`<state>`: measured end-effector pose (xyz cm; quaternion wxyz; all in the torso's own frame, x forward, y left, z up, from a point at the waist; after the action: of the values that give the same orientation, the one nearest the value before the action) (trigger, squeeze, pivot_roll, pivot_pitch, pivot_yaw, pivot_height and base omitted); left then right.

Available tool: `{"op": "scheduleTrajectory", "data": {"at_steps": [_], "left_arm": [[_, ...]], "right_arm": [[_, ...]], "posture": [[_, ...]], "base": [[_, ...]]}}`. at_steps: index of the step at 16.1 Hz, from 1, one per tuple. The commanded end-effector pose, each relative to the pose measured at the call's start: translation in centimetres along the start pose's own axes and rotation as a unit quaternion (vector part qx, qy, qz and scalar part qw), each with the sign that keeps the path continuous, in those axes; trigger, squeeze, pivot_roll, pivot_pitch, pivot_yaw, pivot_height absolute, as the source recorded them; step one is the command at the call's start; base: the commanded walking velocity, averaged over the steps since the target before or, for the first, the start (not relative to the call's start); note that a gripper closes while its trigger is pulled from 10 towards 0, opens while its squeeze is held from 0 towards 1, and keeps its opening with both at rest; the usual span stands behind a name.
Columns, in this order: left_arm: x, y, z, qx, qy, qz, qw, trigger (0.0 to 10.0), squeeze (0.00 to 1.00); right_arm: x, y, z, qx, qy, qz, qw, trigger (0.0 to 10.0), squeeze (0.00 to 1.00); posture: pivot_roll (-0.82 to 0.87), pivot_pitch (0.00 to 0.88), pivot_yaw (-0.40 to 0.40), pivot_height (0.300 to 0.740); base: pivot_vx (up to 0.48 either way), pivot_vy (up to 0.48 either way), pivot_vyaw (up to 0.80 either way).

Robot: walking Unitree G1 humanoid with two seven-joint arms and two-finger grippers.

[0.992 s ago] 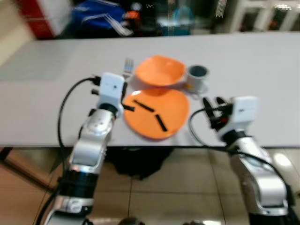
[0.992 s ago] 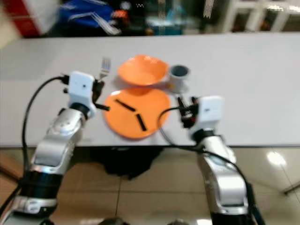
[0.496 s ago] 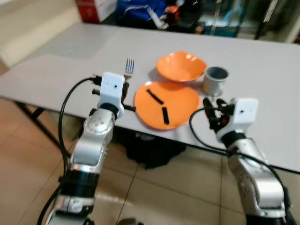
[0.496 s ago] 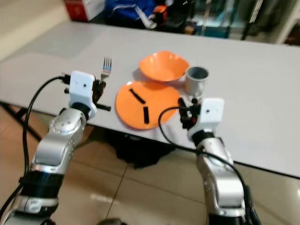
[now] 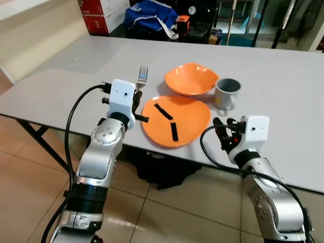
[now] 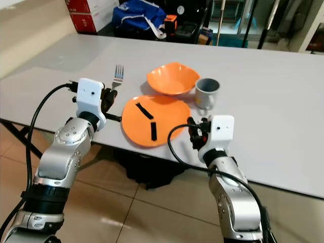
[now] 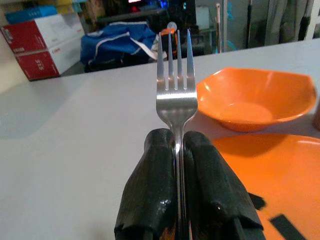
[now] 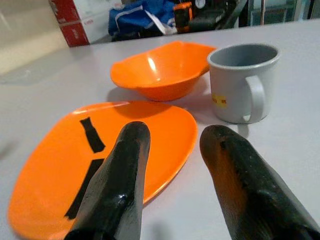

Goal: Setting the table

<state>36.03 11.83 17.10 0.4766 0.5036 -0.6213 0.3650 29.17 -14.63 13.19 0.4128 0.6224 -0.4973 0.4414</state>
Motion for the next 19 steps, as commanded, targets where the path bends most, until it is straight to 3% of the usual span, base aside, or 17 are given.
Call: {"op": "scheduleTrajectory", "data": {"at_steps": [1,7,10,13,19], "left_arm": [[-0.4,0.0,0.0,-0.010,0.000,-0.009,1.000,10.0,0.00],[-2.3,0.6,2.9,-0.106,-0.002,-0.033,0.994,10.0,0.00],[-4.2,0.5,4.2,-0.134,0.001,-0.090,0.987,10.0,0.00],[-4.1,-0.7,5.9,-0.159,0.003,-0.092,0.983,10.0,0.00],[-2.8,-3.7,7.1,-0.180,-0.009,-0.090,0.979,10.0,0.00]], "right_arm": [[-0.1,-0.1,-0.3,0.004,0.000,-0.005,1.000,10.0,0.00],[1.0,0.4,-0.4,0.022,0.009,0.009,1.000,10.0,0.00],[1.7,1.1,-0.7,0.052,0.019,0.005,0.998,10.0,0.00],[2.1,1.4,-0.8,0.072,0.029,-0.004,0.997,10.0,0.00],[1.3,2.2,-1.7,0.109,0.060,-0.037,0.991,10.0,0.00]], "posture": [[0.01,0.021,0.094,0.740],[0.01,0.030,0.096,0.740],[0.00,0.047,0.089,0.740],[-0.01,0.062,0.078,0.740],[-0.02,0.075,0.082,0.740]], "base": [[0.330,0.000,0.00],[0.094,0.000,0.00],[0.000,0.000,0.00],[0.000,0.000,0.00],[0.000,0.000,0.00]]}}
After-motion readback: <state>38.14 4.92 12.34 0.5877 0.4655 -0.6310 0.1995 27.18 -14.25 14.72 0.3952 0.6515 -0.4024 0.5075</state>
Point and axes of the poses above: a point about 5 cm out from each wrist's last joint towards the gripper, its own y axis pointing back from the gripper into the wrist, its own x axis along the axis of the wrist's last joint, z = x × y, the point moved 3 cm from there along -y, pointing out of the wrist towards the gripper, and after that the axes turned 9 degrees about -y, right-handed, at the moved point
